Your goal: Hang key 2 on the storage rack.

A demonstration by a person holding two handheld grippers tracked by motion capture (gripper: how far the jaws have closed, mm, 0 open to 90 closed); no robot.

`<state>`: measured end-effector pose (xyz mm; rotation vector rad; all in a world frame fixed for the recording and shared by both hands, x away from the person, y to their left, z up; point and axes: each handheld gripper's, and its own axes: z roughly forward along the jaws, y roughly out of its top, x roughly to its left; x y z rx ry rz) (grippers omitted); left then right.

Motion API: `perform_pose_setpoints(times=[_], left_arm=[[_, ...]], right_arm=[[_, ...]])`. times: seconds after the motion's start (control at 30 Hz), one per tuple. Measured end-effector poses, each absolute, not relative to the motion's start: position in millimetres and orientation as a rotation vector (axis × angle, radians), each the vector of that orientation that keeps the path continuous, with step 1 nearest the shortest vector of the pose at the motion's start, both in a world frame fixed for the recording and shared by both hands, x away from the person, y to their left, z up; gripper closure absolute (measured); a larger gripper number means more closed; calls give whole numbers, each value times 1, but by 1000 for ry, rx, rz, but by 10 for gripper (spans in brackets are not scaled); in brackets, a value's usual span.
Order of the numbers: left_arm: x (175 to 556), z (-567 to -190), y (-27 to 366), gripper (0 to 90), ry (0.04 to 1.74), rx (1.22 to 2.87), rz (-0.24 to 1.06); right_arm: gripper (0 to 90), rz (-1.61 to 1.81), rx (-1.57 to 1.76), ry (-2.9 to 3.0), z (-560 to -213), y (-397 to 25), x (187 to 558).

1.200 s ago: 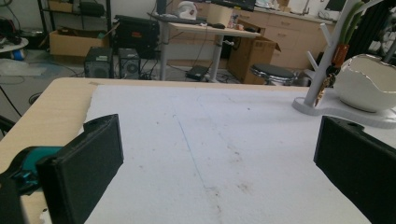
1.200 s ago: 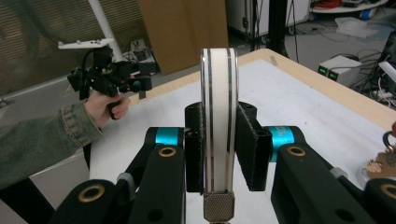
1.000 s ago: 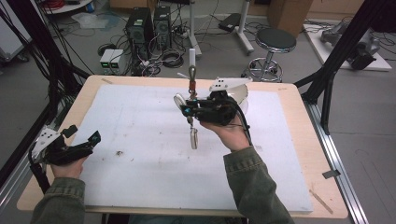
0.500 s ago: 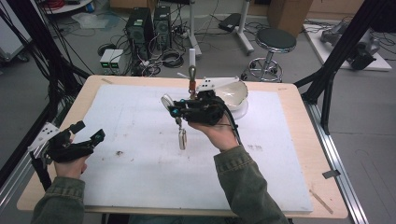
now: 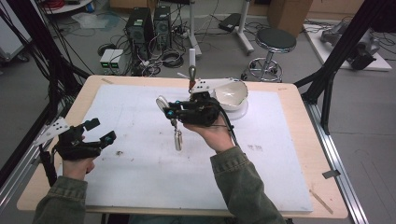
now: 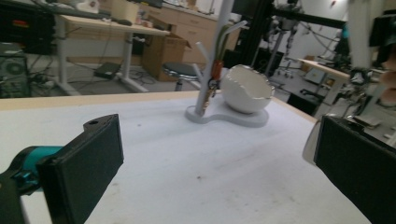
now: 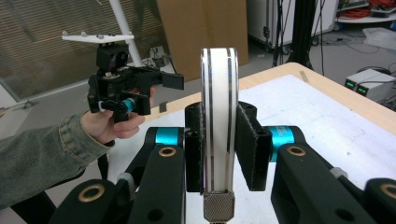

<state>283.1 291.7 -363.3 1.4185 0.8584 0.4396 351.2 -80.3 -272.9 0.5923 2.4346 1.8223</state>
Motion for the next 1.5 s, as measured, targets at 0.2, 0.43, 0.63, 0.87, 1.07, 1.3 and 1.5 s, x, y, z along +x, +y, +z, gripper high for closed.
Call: perform_pose_setpoints(times=[0.2,0.43,0.63,0.87,1.07,1.3,1.5], left_arm=[[286,-346,280,18,795,1419,388],[294,-326,265,53,736,1433,337],[300,-313,255,71,701,1425,301],[306,-305,239,97,648,1432,250],[310,-302,232,129,611,1441,195],[311,-294,224,179,555,1426,137],[311,-292,221,223,524,1419,109]], right_arm=[[741,1840,584,2434,-273,-76,351],[741,1862,570,2437,-272,-71,349],[742,1878,541,2442,-272,-65,348],[742,1881,530,2458,-274,-58,348],[742,1878,510,2472,-275,-54,347],[742,1879,489,2493,-276,-48,344],[741,1882,469,2517,-277,-43,343]])
